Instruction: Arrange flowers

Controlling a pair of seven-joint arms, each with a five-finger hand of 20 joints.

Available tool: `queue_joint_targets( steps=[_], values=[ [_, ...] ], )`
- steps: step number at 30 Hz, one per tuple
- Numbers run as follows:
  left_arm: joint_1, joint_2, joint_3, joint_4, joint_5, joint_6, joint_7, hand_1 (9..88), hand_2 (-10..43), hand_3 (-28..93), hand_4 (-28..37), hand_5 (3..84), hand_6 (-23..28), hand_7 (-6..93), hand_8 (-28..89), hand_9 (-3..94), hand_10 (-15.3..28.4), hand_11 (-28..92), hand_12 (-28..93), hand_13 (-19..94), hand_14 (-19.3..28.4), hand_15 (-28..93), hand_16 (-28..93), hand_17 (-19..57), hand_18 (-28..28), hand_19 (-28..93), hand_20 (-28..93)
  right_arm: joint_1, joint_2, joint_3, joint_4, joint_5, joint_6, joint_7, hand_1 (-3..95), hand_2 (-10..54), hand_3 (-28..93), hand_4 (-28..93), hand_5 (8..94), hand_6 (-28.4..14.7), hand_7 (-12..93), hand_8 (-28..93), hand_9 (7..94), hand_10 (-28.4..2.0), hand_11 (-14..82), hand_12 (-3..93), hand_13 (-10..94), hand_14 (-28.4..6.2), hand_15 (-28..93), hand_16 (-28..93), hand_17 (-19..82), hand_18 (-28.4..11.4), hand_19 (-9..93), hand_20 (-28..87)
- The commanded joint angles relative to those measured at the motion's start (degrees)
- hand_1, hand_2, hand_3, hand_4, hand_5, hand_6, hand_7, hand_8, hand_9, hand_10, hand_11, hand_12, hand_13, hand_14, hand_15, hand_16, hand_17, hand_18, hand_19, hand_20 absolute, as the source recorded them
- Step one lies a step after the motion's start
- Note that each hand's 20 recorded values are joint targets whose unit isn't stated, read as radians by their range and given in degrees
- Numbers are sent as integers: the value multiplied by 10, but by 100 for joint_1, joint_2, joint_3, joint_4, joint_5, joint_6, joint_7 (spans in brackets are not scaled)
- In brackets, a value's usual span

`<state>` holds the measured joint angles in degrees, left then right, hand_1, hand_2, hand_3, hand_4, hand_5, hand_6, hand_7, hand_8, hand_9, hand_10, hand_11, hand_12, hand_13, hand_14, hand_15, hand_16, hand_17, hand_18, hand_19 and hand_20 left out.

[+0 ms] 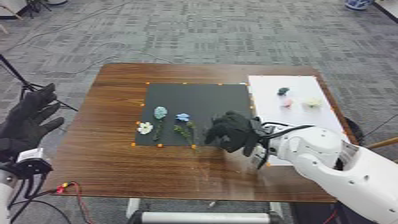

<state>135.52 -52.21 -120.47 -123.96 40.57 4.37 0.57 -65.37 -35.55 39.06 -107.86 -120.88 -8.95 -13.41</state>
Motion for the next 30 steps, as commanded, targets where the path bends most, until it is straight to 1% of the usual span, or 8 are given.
queue_joint_targets(
  steps=[1, 3, 5, 7, 11, 19, 25, 30],
  values=[
    [12, 18, 25, -23, -50, -38, 14, 305, -44, 446, -283, 167, 9, 187, -80, 96, 76, 166, 217, 5, 104, 327, -39, -141, 189, 305, 105, 35, -51, -146, -154, -284, -337, -371, 382, -23, 932, -256, 521, 66, 312, -199, 408, -123, 504, 507, 421, -120, 768, 475, 198, -190, 750, 557],
    [-16, 21, 35, -22, -3, -43, -32, 307, -42, 438, -283, 168, 10, 187, -80, 96, 76, 166, 215, 6, 104, 328, -39, -141, 189, 305, 106, 37, -88, -215, -134, -306, -380, -337, 380, -22, 932, -253, 521, 67, 312, -199, 406, -123, 505, 508, 419, -122, 768, 477, 198, -190, 750, 557],
    [-26, 28, 35, -22, -35, -61, -19, 307, -43, 440, -283, 168, 10, 188, -80, 97, 76, 166, 215, 6, 104, 329, -40, -141, 189, 305, 106, 59, -101, -294, -113, -352, -352, -299, 378, -20, 932, -249, 521, 67, 311, -199, 403, -124, 508, 505, 418, -123, 769, 477, 197, -190, 750, 558],
    [-21, 24, 21, -30, -8, -61, -13, 304, -43, 445, -283, 169, 10, 188, -80, 97, 76, 167, 214, 7, 104, 330, -41, -141, 189, 305, 106, 93, -109, -363, -80, -444, -354, -256, 377, -19, 932, -246, 521, 66, 310, -199, 402, -125, 510, 502, 417, -123, 769, 476, 197, -190, 750, 558],
    [-64, 42, 45, -17, -20, -58, -9, 302, -44, 448, -283, 169, 11, 189, -81, 97, 77, 167, 213, 7, 104, 330, -42, -141, 189, 306, 106, 142, -163, -435, 62, -535, -380, -140, 374, -17, 932, -242, 524, 68, 311, -199, 401, -127, 513, 497, 417, -123, 769, 476, 196, -190, 750, 558],
    [-32, 6, 7, -46, -17, -58, 2, 300, -44, 451, -283, 170, 11, 187, -81, 98, 77, 166, 211, 7, 105, 330, -43, -141, 189, 306, 105, 303, -378, -526, 302, -684, -407, -1, 367, -16, 932, -233, 525, 69, 310, -200, 399, -128, 520, 489, 417, -125, 771, 473, 195, -191, 750, 560],
    [-100, 22, 37, -38, -3, -70, 5, 301, -43, 449, -283, 171, 12, 187, -80, 98, 77, 167, 212, 8, 105, 330, -43, -141, 189, 306, 105, 518, -501, -636, 453, -711, -393, 30, 362, -14, 932, -229, 524, 68, 308, -200, 399, -130, 522, 484, 418, -126, 774, 468, 195, -192, 751, 560],
    [-74, 5, 16, -47, -11, -66, 14, 300, -43, 452, -283, 171, 12, 188, -80, 98, 76, 167, 212, 8, 105, 329, -43, -141, 189, 306, 105, 656, -627, -688, 564, -741, -349, 21, 357, -14, 932, -226, 523, 68, 305, -199, 398, -131, 526, 479, 420, -127, 776, 464, 195, -193, 752, 561]
  ],
)
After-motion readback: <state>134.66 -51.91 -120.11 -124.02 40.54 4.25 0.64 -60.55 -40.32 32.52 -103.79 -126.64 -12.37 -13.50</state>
